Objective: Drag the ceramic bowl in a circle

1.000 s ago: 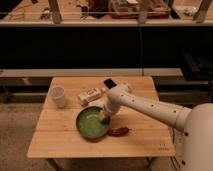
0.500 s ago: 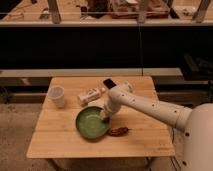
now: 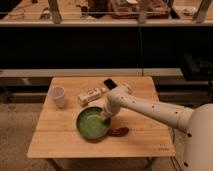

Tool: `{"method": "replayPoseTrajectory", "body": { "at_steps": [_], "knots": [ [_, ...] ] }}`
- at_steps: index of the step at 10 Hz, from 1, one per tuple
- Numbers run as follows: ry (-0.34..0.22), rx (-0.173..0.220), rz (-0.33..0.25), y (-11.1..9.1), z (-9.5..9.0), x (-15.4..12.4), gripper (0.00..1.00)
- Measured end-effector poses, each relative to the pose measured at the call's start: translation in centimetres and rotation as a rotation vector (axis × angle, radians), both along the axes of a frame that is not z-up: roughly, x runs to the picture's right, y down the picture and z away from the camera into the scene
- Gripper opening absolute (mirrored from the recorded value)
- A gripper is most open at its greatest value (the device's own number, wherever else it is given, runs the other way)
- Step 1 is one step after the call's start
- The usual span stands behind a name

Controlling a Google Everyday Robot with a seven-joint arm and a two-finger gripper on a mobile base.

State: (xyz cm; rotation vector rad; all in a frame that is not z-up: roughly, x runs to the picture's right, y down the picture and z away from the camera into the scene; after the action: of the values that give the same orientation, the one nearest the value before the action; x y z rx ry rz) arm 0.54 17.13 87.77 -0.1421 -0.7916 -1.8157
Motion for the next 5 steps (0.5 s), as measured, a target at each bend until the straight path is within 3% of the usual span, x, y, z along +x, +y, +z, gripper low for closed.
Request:
{"method": "replayPoseTrajectory", "body": {
  "at_steps": [5],
  "knots": [
    [0.001,0.0,-0.004,0.05,-0.07,-0.06,0.62]
  ]
}}
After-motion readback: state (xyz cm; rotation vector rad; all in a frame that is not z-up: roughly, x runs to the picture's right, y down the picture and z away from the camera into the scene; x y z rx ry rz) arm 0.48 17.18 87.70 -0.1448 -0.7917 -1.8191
